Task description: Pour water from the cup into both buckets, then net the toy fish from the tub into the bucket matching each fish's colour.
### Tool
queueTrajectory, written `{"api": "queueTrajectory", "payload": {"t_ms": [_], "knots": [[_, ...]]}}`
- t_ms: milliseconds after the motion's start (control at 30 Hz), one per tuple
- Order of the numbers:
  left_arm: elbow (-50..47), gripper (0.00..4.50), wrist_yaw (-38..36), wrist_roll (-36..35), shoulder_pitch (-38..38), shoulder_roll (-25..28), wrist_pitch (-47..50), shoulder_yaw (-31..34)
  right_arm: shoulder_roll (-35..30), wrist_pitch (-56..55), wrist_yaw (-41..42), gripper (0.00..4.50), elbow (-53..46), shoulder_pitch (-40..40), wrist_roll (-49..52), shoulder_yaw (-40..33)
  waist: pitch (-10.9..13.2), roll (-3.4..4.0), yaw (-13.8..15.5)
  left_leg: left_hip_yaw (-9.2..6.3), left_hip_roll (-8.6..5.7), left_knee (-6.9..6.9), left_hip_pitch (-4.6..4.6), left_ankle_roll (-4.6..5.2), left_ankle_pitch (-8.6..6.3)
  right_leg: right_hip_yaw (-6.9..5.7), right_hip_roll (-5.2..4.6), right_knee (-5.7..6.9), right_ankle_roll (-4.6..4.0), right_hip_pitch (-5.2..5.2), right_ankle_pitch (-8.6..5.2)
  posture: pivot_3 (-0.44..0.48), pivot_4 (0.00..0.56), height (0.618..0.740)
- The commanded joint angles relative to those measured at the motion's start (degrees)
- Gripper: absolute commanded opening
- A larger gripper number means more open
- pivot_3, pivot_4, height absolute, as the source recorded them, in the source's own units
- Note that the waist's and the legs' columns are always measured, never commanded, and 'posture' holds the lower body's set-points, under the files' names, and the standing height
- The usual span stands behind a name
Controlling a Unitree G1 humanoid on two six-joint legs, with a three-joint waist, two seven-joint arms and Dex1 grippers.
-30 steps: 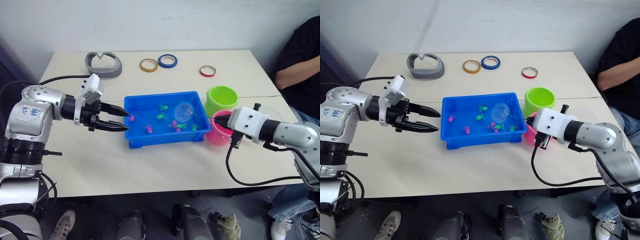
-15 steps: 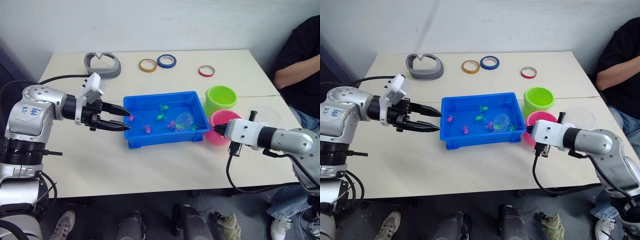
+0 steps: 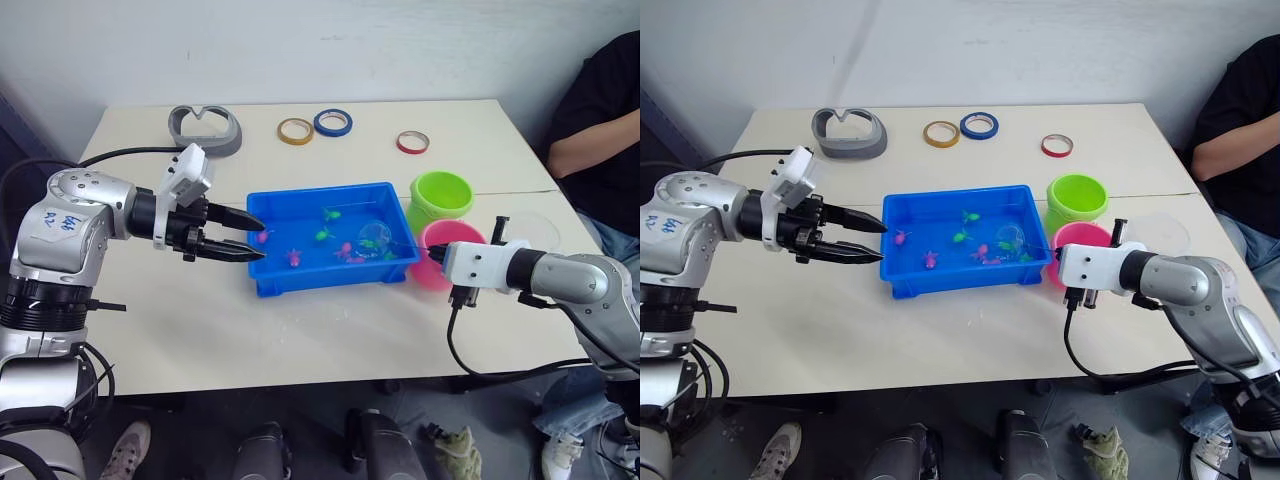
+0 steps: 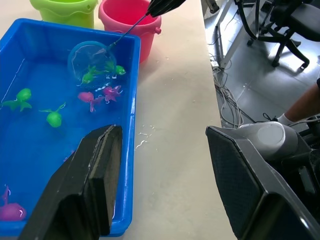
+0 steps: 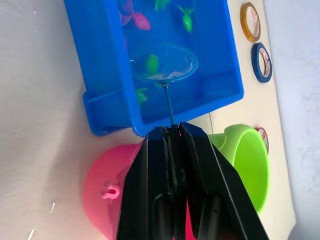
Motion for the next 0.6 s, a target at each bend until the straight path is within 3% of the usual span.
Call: {"api": "queueTrajectory", "payload": {"t_ms": [33, 600], "knots": [[-2.3, 2.97, 0.2, -0.6, 0.7, 1.2, -0.2, 0.6, 0.3, -1.2, 1.7, 0.00, -1.8, -0.5, 1.6, -0.1, 0.0, 0.00, 0.0, 0.00, 0.00, 0.00, 0.00, 0.00, 0.00, 0.00, 0.00, 0.00, 0.00, 0.00, 0.00, 0.000, 0.150, 0.713], [-4.8, 2.97, 2.2, -2.5, 2.8, 2.2, 1.4, 2.3, 2.2, 6.1, 8.4, 0.00, -0.2, -5.0, 6.6, 1.7, 0.0, 0.00, 0.0, 0.00, 0.00, 0.05, 0.03, 0.00, 0.00, 0.02, -0.04, 0.12, -0.03, 0.00, -0.02, 0.000, 0.150, 0.713]]}}
